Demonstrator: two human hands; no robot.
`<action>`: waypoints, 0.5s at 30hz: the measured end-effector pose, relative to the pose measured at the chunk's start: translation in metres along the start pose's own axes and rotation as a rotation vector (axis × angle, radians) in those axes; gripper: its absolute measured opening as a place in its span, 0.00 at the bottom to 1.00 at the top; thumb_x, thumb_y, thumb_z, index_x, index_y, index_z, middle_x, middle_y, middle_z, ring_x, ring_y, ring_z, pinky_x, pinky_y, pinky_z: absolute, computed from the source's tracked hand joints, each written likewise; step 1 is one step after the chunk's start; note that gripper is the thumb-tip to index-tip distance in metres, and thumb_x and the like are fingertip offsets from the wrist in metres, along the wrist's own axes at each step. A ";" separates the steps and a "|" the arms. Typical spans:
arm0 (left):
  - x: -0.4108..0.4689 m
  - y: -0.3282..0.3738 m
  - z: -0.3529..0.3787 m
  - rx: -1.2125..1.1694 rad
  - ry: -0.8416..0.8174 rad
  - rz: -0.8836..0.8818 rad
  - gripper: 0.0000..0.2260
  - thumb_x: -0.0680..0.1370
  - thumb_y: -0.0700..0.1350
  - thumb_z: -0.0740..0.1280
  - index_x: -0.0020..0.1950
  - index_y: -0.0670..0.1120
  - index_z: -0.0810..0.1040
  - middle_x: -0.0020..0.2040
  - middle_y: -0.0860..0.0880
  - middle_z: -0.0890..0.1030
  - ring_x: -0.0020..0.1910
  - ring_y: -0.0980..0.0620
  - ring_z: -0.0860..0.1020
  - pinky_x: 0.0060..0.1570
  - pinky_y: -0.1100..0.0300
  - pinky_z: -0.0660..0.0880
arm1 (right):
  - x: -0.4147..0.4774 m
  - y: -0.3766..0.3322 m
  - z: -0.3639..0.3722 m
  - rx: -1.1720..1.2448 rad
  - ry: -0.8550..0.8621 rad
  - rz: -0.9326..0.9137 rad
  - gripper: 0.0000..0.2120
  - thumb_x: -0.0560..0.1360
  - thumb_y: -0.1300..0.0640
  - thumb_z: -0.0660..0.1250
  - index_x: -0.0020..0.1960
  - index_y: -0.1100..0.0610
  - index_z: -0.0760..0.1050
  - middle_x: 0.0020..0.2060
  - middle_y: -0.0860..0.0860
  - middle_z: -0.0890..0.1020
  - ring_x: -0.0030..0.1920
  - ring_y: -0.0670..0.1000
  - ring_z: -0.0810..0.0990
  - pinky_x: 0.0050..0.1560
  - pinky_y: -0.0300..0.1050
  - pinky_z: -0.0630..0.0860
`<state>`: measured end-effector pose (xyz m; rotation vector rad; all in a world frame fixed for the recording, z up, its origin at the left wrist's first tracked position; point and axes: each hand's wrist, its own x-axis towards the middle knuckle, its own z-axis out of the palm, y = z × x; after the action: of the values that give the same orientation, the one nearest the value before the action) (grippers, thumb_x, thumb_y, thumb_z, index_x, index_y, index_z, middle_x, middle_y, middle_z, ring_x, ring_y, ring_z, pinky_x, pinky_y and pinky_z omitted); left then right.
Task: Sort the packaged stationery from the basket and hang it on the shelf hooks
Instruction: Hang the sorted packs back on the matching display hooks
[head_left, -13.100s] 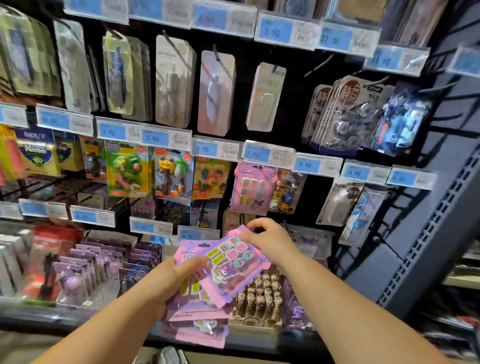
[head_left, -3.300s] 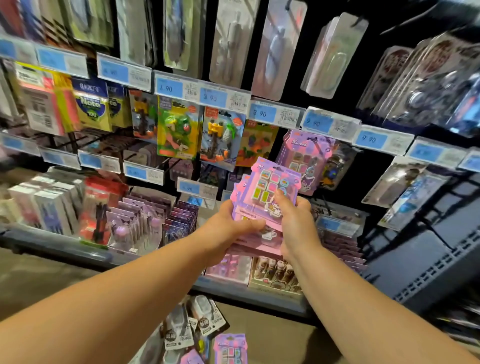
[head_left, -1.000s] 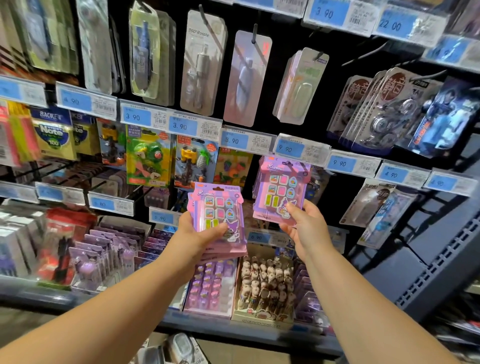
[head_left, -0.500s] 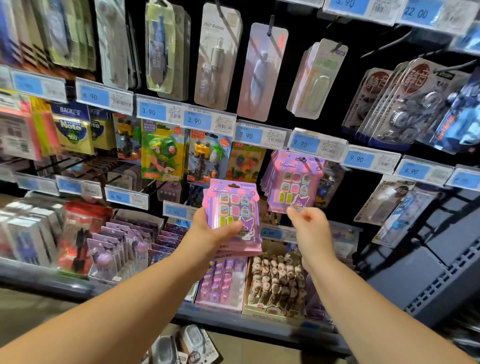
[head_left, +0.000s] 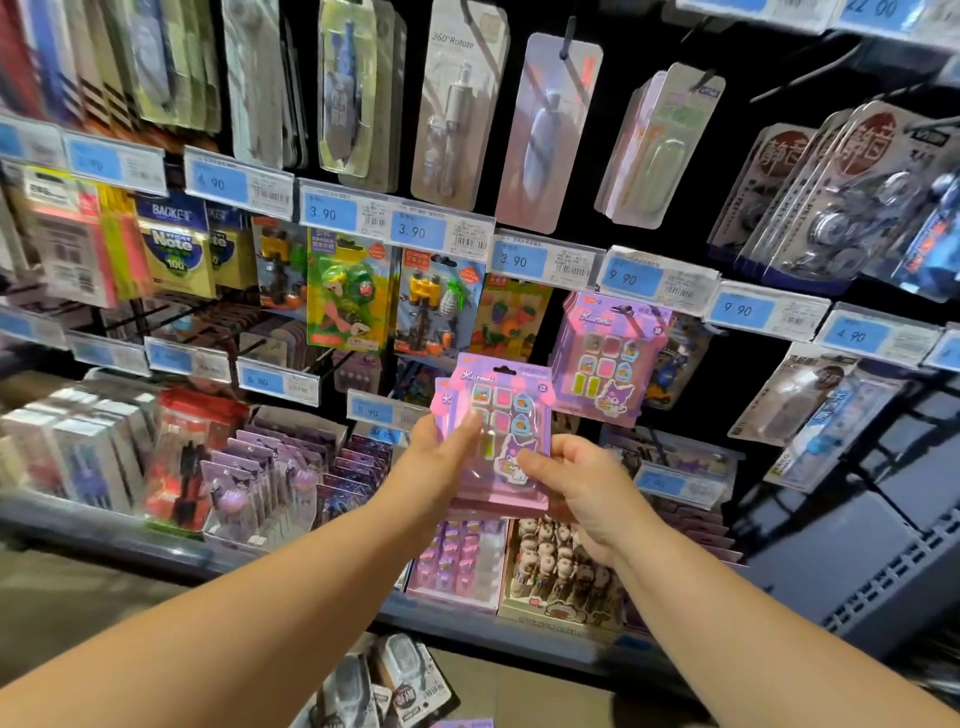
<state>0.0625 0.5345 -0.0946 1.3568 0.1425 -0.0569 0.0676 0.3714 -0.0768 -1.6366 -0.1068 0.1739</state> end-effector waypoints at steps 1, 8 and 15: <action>0.001 0.001 -0.001 0.006 0.022 -0.027 0.26 0.76 0.66 0.62 0.66 0.50 0.68 0.58 0.44 0.80 0.54 0.41 0.81 0.57 0.37 0.76 | 0.001 0.000 0.000 0.055 0.002 0.000 0.07 0.75 0.63 0.68 0.53 0.60 0.77 0.46 0.55 0.85 0.45 0.51 0.84 0.46 0.44 0.80; 0.003 0.001 -0.007 0.023 0.034 -0.038 0.09 0.78 0.49 0.66 0.55 0.48 0.73 0.49 0.44 0.78 0.43 0.42 0.79 0.56 0.35 0.75 | 0.006 0.004 -0.014 0.178 0.133 -0.007 0.11 0.78 0.58 0.65 0.60 0.56 0.73 0.54 0.52 0.84 0.56 0.55 0.81 0.62 0.58 0.72; 0.011 -0.002 -0.015 -0.033 0.068 -0.023 0.10 0.78 0.46 0.67 0.59 0.47 0.73 0.50 0.46 0.80 0.43 0.45 0.81 0.39 0.50 0.80 | 0.006 -0.004 -0.033 0.158 0.276 -0.167 0.10 0.81 0.57 0.60 0.63 0.51 0.69 0.55 0.49 0.80 0.45 0.47 0.82 0.31 0.39 0.75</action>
<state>0.0725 0.5488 -0.1007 1.3245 0.2155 -0.0271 0.0790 0.3406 -0.0706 -1.4711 -0.0170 -0.1679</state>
